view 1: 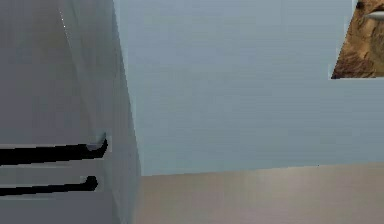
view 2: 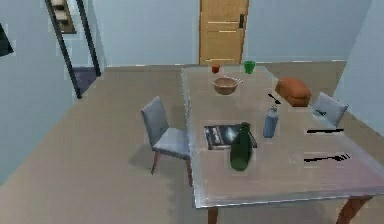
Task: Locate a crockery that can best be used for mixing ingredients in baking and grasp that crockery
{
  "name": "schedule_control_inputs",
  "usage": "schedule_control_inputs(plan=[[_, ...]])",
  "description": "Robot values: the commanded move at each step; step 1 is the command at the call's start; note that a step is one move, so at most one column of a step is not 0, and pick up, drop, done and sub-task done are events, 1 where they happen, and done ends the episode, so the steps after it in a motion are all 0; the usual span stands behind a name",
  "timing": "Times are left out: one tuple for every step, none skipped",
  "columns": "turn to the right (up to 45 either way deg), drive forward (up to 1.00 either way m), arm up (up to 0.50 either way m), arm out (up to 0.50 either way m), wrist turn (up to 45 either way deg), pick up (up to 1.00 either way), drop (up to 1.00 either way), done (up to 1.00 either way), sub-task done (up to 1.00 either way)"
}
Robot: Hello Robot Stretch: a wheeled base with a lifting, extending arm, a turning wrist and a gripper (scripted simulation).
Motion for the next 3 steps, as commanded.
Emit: schedule_control_inputs(plan=[[45.0, 0.00, 0.00, 0.00, 0.0, 0.00, 0.00, 0.00, 0.00], [0.0, 0.80, 0.00, 0.00, 0.0, 0.00, 0.00, 0.00, 0.00], [39.0, 0.00, 0.00, 0.00, 0.0, 0.00, 0.00, 0.00, 0.00]])
